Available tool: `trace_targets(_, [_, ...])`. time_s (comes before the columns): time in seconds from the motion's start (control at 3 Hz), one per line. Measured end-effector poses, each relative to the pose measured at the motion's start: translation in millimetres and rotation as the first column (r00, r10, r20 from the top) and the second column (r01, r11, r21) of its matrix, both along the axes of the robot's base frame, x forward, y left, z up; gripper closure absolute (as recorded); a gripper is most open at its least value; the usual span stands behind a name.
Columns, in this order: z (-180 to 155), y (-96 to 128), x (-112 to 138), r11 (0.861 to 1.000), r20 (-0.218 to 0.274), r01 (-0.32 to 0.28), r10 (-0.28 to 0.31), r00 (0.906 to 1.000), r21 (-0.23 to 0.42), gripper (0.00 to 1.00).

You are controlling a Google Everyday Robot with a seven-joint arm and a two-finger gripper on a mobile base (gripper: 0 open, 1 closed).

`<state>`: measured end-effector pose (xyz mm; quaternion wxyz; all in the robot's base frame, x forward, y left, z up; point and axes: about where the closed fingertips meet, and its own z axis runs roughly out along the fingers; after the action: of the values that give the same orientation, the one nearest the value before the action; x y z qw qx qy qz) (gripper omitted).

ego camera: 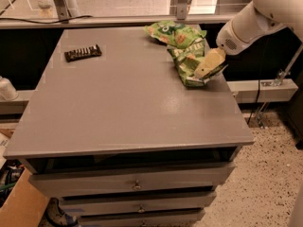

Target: Move green jalapeno chip bag near green rice chip bag

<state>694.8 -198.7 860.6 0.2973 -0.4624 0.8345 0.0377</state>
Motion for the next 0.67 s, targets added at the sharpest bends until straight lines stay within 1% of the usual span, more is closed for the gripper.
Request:
trace_targets(0.33, [6.8,-8.8,-2.7,1.0,0.011,0.016,-0.016,0.9998,0.003,0.0])
trace_targets(0.67, [18.5,-31.5,-3.8,0.997,0.037,0.062,-0.064,0.9973,0.048,0.0])
